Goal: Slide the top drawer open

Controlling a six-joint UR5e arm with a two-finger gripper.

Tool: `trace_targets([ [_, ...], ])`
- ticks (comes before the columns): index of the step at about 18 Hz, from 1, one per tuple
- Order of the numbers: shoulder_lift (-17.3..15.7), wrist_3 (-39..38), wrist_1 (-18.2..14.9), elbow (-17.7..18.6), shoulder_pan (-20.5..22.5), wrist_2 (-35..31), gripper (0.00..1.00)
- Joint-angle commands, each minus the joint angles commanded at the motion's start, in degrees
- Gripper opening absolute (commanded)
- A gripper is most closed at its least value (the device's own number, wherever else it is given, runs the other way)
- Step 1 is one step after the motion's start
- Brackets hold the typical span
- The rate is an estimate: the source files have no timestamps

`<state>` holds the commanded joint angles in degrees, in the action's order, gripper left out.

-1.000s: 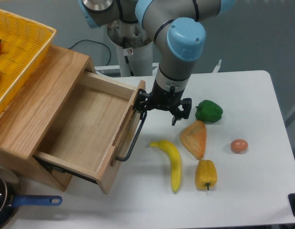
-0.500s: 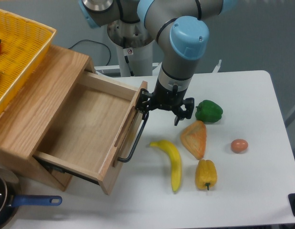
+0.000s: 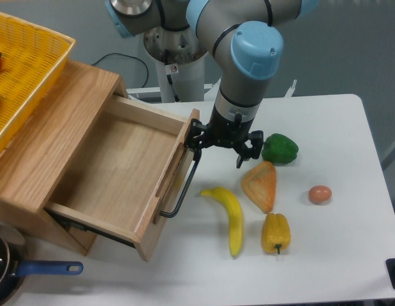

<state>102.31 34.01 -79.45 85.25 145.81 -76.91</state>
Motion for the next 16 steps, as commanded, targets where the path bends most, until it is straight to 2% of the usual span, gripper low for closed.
trace_targets([
  [7,-0.88,0.17,-1.58,-1.05,-0.18,0.00,1.00],
  [11,-0.97,11.83,-1.85,-0.53,0.17,-0.17,1.00],
  [13,-1.06,17.29,-2.11,-0.27,0.70,-3.49,1.00],
  [16,-1.06,20.21,-3.34,-0.26,1.23,-5.88,1.00],
])
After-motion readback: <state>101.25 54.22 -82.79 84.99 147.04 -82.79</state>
